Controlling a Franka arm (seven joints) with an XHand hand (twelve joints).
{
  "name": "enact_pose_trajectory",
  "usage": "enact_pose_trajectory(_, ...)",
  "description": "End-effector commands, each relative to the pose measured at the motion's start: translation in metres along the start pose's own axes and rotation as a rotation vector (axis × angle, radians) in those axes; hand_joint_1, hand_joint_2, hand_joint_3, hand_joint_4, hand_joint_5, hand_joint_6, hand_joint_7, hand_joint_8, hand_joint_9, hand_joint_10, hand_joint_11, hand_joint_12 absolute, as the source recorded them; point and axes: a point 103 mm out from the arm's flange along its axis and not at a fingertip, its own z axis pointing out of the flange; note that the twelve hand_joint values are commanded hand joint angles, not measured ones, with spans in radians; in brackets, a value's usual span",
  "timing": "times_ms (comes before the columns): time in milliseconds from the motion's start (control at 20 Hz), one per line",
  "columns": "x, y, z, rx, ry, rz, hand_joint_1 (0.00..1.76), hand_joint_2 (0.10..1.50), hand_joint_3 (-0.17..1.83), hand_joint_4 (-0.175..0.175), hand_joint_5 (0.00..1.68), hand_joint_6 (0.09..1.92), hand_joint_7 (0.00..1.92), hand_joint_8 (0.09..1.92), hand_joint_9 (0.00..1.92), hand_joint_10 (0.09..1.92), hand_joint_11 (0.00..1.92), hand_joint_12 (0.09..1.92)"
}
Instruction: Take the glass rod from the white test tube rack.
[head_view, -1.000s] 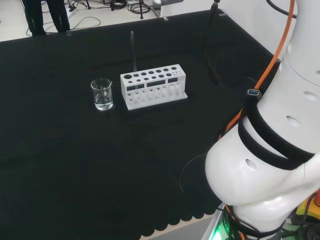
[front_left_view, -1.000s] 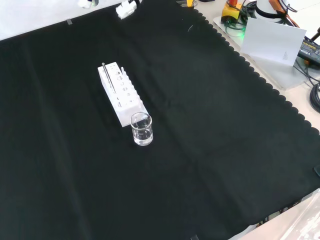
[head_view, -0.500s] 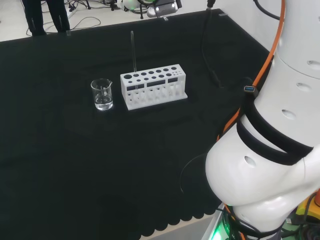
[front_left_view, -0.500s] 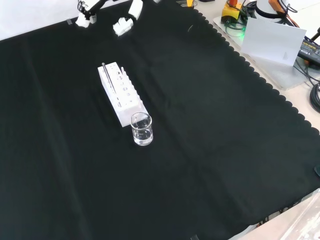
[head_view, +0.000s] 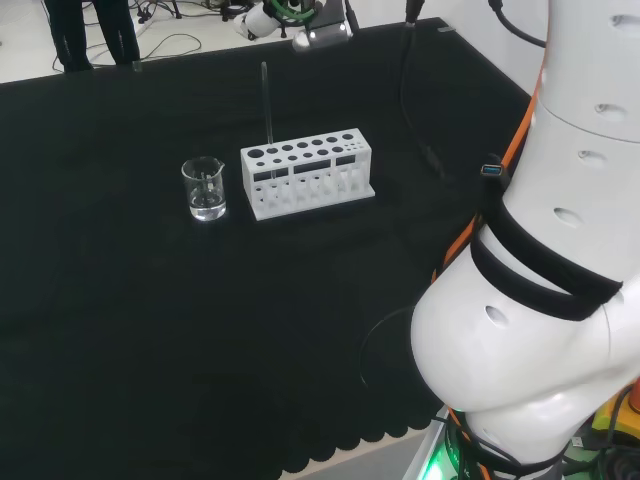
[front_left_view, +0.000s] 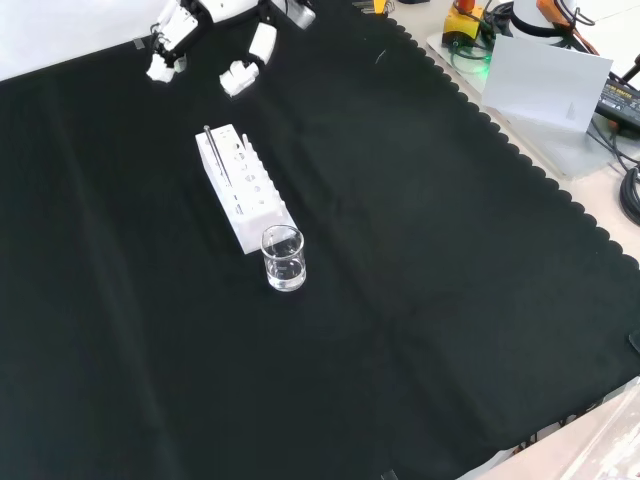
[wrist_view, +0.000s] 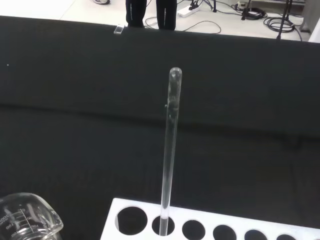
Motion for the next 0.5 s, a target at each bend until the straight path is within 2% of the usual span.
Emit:
enact_pose_trajectory(50, -0.003, 0.010, 0.018, 0.015, -0.003, -0.006, 0.64, 0.87, 0.55, -0.175, 0.36, 0.21, 0.41, 0.87, 0.74, 0.74, 0.61, 1.26)
enact_pose_trajectory(500, -0.007, 0.014, 0.039, 0.036, -0.007, 0.005, 0.63, 0.87, 0.56, -0.175, 0.38, 0.25, 0.47, 0.88, 0.80, 0.76, 0.63, 1.26)
